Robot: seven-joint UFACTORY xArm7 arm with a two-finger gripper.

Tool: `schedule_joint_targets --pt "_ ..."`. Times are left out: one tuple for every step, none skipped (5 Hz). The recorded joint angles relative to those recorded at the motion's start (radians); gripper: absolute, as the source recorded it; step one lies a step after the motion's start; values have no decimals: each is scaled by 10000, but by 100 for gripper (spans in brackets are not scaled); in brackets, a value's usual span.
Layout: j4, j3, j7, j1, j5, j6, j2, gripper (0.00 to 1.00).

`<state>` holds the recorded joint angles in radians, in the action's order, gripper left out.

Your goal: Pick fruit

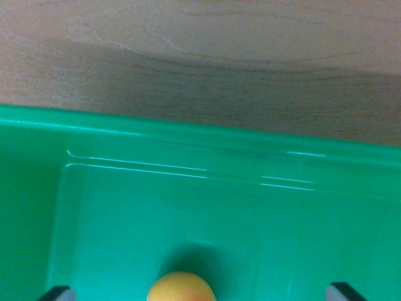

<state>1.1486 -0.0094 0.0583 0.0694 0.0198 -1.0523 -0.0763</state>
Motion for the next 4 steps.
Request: schedule_joint_targets --pt "0 0 0 0 0 0 0 0" --pt "-386 20 69 31 11 459 -99 0" --pt "-386 20 69 31 11 459 -99 0" --pt "-779 41 140 63 21 927 -200 0"
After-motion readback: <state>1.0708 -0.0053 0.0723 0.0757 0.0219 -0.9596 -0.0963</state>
